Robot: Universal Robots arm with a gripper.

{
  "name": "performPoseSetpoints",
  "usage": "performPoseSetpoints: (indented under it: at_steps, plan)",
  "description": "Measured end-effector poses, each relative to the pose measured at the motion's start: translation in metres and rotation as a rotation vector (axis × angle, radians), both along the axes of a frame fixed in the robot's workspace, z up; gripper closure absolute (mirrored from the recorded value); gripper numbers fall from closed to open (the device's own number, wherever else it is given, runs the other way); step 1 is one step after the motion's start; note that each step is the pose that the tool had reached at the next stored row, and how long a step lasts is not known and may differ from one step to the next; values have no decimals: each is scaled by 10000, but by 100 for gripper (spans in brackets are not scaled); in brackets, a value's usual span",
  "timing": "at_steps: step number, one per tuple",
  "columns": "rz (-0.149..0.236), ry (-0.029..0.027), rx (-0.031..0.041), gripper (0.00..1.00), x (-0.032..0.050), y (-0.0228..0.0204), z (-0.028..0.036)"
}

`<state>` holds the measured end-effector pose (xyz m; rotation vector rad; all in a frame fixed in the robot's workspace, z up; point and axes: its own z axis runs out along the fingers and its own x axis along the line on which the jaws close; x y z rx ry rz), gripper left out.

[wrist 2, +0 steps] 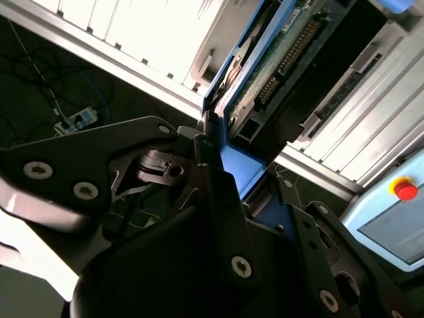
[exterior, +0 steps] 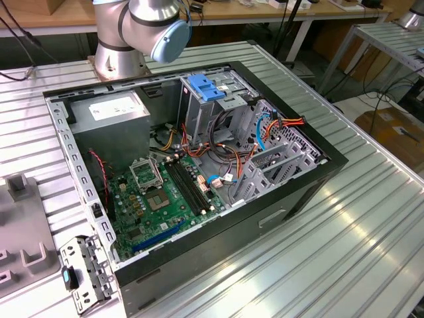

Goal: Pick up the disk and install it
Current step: 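Pick up the disk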

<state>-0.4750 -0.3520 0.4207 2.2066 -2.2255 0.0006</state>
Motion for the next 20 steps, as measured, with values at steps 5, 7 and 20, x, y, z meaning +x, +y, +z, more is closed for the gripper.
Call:
performPoseSetpoints:
  at_steps: [5,7,20]
  plan:
    - [0,1,-1,63,0,0,77]
    - [0,1,-1,63,0,0,112]
    - [0,1,0,63,0,0,330]
